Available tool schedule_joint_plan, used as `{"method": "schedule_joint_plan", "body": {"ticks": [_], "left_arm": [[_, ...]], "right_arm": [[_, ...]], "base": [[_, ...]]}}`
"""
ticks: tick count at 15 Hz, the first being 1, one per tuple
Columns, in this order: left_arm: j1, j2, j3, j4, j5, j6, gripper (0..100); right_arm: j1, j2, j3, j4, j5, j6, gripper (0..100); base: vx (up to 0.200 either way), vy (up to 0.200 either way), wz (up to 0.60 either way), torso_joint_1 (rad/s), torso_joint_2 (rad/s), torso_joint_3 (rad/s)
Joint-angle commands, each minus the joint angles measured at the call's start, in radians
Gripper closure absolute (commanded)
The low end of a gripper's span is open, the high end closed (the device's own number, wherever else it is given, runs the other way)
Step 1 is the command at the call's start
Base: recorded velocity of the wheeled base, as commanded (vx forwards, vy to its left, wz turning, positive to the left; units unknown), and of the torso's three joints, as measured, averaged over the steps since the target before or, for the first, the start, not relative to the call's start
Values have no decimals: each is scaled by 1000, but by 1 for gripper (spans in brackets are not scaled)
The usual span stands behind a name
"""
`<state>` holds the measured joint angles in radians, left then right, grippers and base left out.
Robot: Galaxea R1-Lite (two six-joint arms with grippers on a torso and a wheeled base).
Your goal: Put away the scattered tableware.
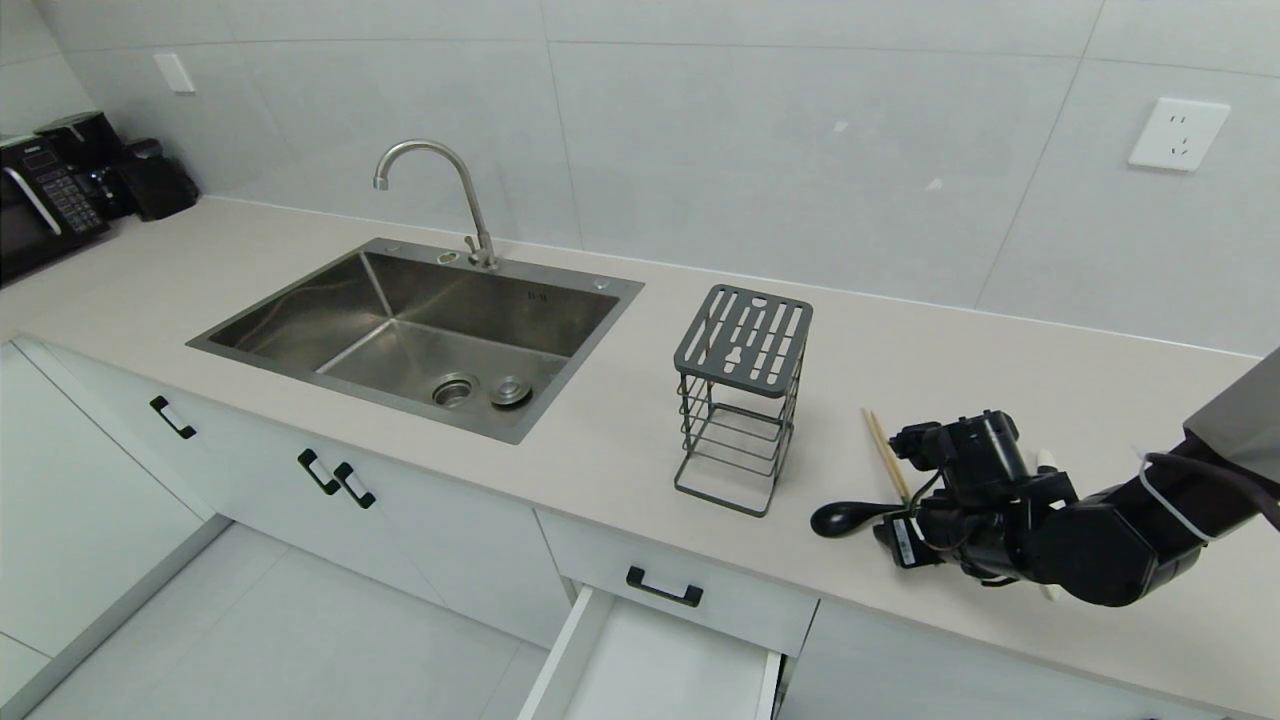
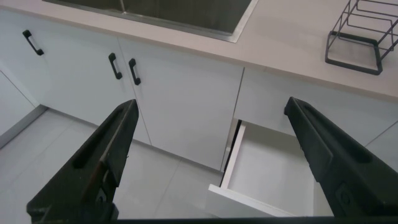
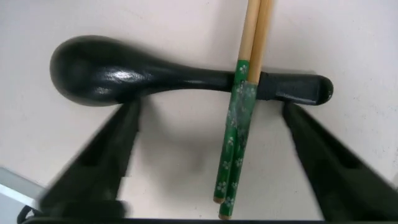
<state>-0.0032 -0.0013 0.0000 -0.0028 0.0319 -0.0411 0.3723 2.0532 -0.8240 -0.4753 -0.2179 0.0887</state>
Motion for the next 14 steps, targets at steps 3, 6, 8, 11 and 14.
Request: {"method": "schedule_joint_plan", "body": {"ticks": [3,6,8,11,14], "left_arm": [[0,1,0,0,2,0,0],[0,1,0,0,2,0,0],[0,1,0,0,0,0,0],[0,1,0,0,2,0,0],[0,1,0,0,2,0,0]], "right_arm": [[-1,7,-3,0,-6,6,100],[-3,5,3,0,-18,82,100],[-6,-15,5,0,-20,94,100],[0,-79,20,-2,-21,85,100],[40,-189,60,-2,-21,55,100]], "base": [[0,0,0,0,0,0],[0,0,0,0,0,0],[0,0,0,0,0,0],[0,0,0,0,0,0],[0,0,0,0,0,0]]}}
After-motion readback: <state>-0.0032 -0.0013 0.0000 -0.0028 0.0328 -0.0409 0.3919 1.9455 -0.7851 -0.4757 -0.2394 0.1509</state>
